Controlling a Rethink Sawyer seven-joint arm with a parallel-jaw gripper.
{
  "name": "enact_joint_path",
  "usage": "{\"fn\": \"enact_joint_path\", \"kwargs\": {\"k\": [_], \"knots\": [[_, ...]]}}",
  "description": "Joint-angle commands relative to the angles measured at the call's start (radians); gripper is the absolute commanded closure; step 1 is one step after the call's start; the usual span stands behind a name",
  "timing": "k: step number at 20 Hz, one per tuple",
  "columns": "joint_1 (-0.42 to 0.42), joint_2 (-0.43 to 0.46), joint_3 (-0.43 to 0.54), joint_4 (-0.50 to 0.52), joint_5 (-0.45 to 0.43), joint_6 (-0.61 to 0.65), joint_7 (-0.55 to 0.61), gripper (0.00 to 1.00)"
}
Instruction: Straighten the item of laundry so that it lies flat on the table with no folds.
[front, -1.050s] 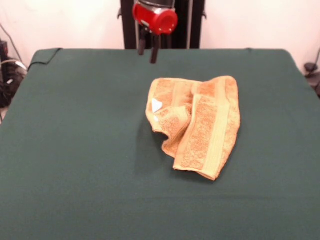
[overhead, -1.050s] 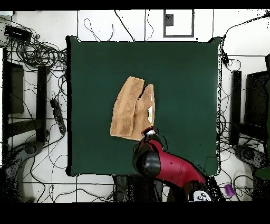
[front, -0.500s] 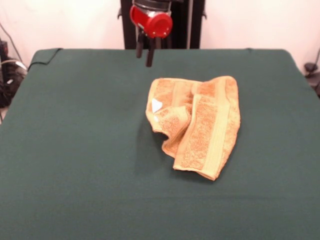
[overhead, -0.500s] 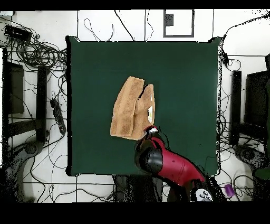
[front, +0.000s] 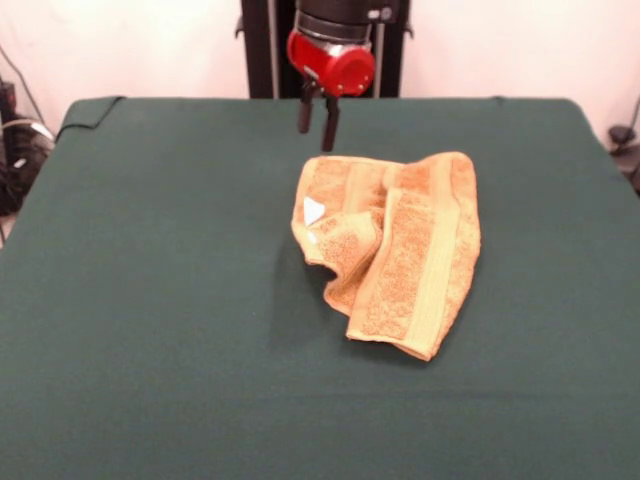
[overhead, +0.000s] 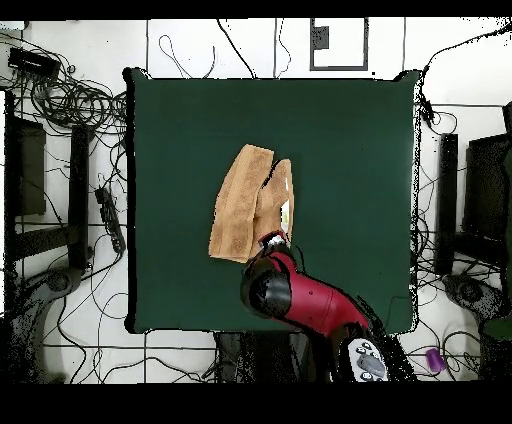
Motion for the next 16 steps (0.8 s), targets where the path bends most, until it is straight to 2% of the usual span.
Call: {"fn": "enact_joint_path", "kwargs": {"k": [1,8,16], "knots": [[0.010,0.058,0.141,-0.148,-0.073,0.179,-0.099,0.00],[0.023,0.096,0.214,-0.300,-0.203,0.256,-0.171,0.00],[0.011,0.159,0.306,-0.461,-0.298,0.343,-0.198,0.00]]}}
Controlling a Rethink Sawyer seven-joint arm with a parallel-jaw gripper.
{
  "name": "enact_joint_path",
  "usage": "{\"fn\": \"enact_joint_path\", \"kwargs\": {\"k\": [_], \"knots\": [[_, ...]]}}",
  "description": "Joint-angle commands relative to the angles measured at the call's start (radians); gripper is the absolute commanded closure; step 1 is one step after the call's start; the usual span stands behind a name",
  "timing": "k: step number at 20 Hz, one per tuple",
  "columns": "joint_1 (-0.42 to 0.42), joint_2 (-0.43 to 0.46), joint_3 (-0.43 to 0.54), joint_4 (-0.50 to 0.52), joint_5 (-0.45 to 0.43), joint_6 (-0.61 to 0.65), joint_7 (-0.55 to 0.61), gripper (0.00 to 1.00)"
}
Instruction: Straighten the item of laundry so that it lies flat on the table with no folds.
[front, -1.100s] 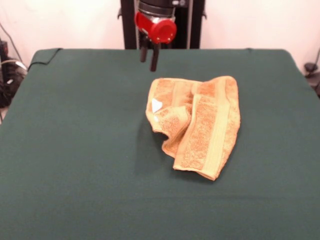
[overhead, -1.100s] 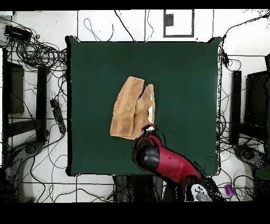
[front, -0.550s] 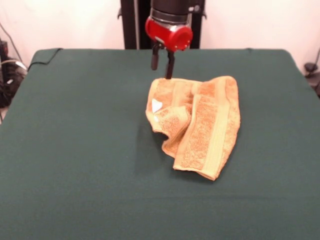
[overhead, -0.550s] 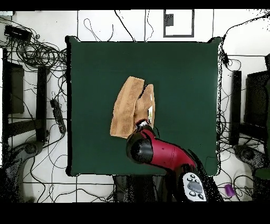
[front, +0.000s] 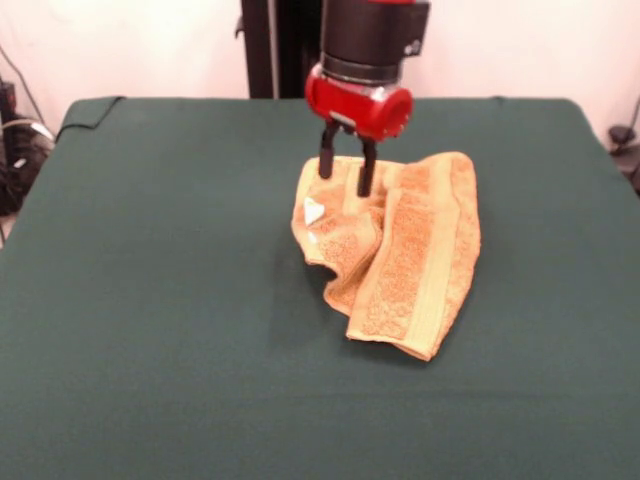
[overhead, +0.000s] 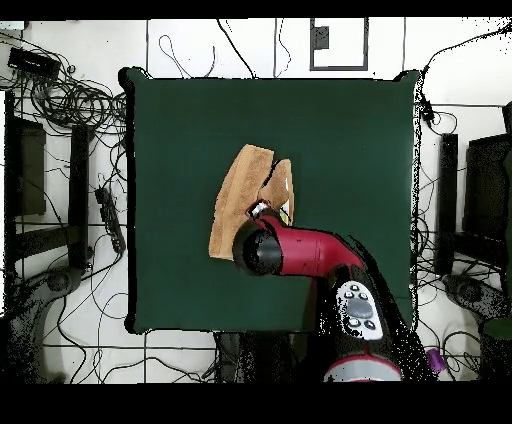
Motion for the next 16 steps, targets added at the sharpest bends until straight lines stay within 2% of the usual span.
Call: {"fn": "enact_joint_path", "kwargs": {"k": [1,10,16], "knots": [[0.019,0.105,0.203,-0.206,-0.073,0.155,-0.193,0.00],[0.053,0.170,0.245,-0.361,-0.080,0.263,-0.151,0.00],[0.076,0.196,0.257,-0.382,-0.047,0.261,-0.082,0.00]]}}
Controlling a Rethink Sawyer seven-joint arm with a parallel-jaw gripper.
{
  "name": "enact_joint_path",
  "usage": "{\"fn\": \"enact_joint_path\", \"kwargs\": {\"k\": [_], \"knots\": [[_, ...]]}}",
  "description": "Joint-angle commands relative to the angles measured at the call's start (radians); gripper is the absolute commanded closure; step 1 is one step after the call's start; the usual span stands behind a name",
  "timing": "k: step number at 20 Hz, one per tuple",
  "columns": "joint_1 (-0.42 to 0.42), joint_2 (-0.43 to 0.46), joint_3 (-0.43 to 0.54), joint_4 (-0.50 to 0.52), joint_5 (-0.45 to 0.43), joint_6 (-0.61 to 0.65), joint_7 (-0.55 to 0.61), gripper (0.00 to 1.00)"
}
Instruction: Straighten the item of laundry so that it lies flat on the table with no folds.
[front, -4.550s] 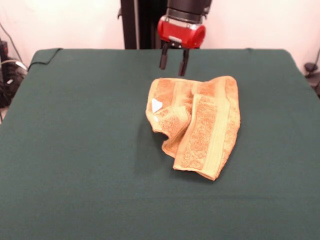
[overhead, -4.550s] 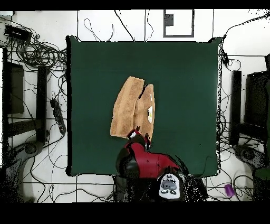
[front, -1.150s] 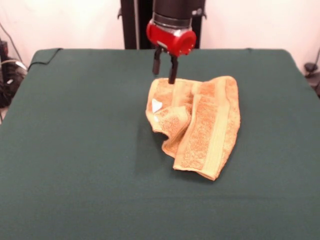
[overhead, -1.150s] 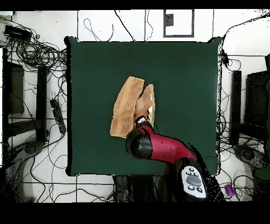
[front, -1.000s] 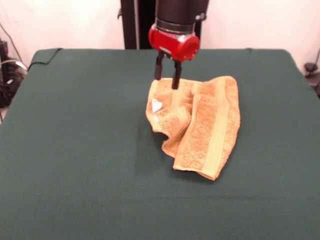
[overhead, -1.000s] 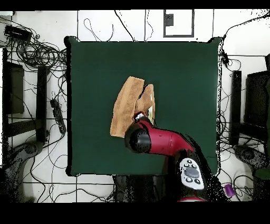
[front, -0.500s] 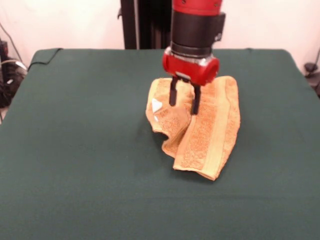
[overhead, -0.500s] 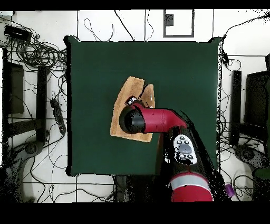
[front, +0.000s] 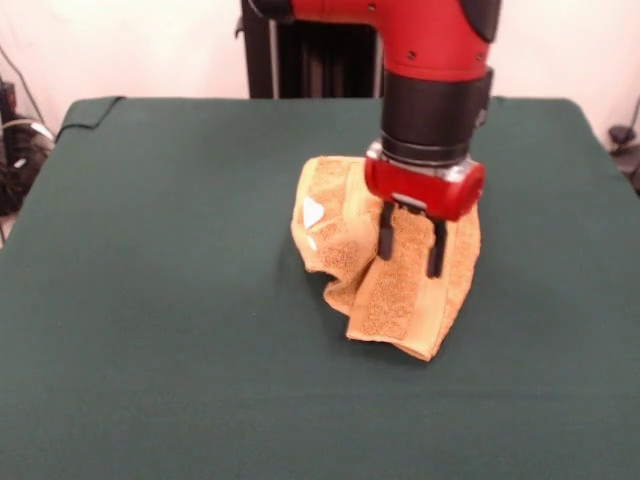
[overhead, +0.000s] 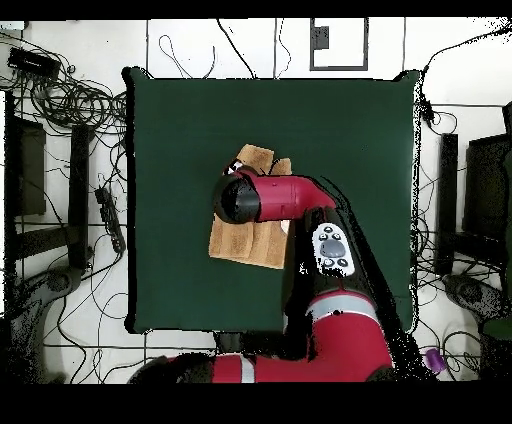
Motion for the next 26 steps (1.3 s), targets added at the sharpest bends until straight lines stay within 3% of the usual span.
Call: {"fn": "enact_joint_path", "kwargs": {"k": [1,8,15,26], "knots": [[0.053,0.062,0.145,-0.084,0.003,0.098,-0.071,0.00],[-0.001,0.080,0.195,0.010,0.009,-0.005,-0.027,0.00],[0.000,0.058,0.180,0.049,0.007,0.015,0.001,0.00],[-0.039,0.059,0.161,0.098,-0.051,0.010,-0.056,0.00]]}}
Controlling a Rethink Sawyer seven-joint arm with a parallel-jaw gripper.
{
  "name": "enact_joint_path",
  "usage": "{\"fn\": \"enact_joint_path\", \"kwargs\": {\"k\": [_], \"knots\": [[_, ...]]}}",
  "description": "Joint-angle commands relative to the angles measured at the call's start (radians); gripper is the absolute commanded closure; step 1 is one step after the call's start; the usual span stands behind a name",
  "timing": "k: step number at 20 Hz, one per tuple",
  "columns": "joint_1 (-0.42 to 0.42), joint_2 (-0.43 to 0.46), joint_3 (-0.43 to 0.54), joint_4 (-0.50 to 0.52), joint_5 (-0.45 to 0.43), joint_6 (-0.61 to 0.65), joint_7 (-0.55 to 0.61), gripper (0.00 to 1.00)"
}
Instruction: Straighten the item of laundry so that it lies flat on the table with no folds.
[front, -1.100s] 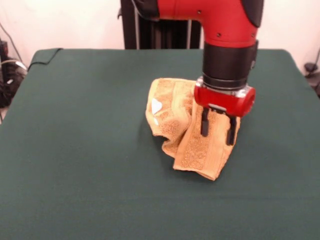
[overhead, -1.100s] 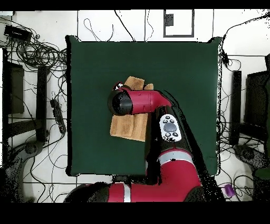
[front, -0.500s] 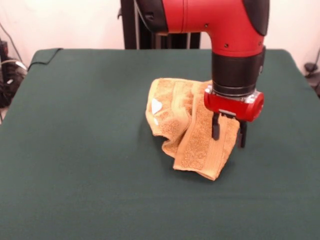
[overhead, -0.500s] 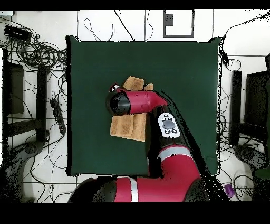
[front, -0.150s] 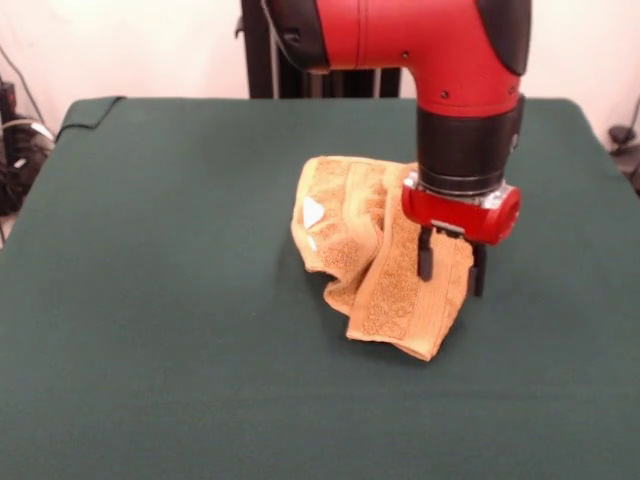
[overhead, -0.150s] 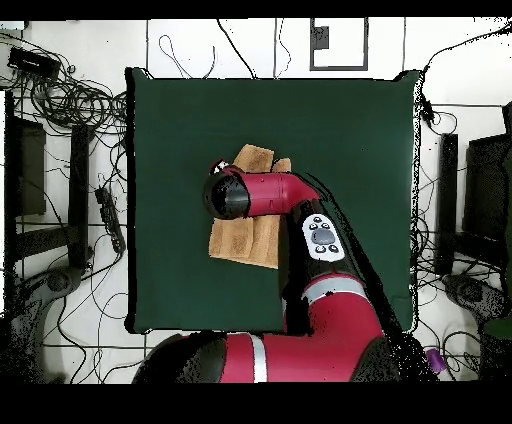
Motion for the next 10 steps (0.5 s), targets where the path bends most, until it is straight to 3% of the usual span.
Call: {"fn": "enact_joint_path", "kwargs": {"k": [1,10], "knots": [[-0.003,-0.001,0.082,0.108,-0.054,0.015,-0.061,0.00],[-0.015,-0.019,0.059,0.146,-0.113,0.011,-0.075,0.00]]}}
